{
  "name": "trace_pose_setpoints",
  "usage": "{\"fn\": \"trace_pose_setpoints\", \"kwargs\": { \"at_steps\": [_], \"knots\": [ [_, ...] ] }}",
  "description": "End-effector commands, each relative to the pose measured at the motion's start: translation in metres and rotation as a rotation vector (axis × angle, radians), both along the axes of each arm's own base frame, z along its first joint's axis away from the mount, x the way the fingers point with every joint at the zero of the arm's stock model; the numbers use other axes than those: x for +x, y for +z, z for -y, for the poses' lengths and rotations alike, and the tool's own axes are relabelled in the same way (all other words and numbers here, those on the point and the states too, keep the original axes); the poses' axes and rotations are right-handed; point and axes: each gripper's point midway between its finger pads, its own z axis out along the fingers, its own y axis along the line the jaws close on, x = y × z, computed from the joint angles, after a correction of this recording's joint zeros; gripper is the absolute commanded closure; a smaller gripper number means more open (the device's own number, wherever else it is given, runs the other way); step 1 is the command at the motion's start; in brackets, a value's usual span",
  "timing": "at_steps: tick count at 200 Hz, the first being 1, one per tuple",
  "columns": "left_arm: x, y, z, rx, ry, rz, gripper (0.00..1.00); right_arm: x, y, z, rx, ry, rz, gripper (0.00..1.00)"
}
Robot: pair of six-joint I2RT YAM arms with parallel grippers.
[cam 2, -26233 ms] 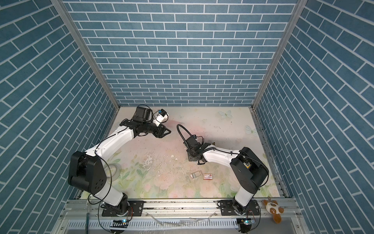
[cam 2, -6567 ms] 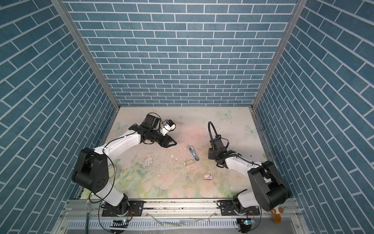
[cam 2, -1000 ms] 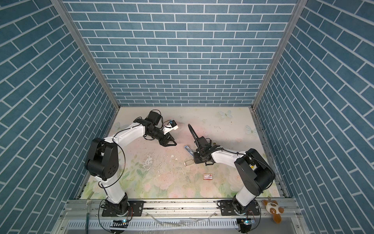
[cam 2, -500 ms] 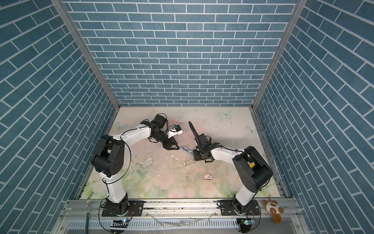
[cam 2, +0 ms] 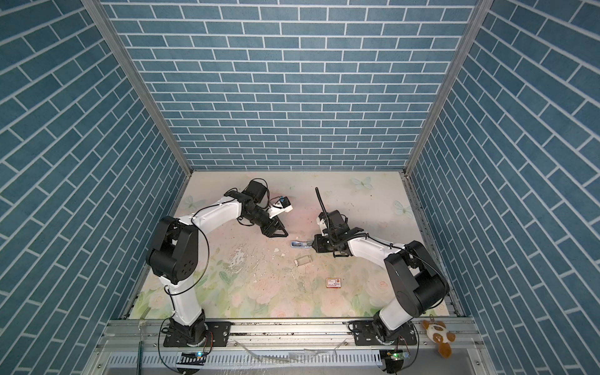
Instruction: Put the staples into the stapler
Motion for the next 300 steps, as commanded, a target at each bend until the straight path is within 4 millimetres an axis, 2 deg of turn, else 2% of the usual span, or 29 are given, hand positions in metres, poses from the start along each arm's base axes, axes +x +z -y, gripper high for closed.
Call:
{"fn": "trace_pose_setpoints", "kwargs": {
  "at_steps": [1,65,108,200,300],
  "knots": [
    [-0.010,-0.004,-0.005,0.020,0.016,-0.038,0.45,0.013,0.003,-0.004,0.029,-0.012,0.000,0.71],
    [-0.022,-0.013,-0.013,0.053,0.034,-0.068,0.45,0.032,-0.002,-0.014,0.018,0.004,-0.015,0.72],
    [-0.029,-0.025,-0.008,0.082,0.024,-0.118,0.46,0.030,-0.011,-0.013,-0.001,0.009,-0.042,0.76],
    [-0.031,-0.035,0.002,0.124,-0.028,-0.063,0.47,0.027,-0.023,-0.008,-0.038,0.007,-0.072,0.82],
    [-0.037,-0.049,0.018,0.156,-0.085,-0.045,0.56,0.025,-0.027,-0.008,-0.037,0.005,-0.086,0.87]
  ]
}}
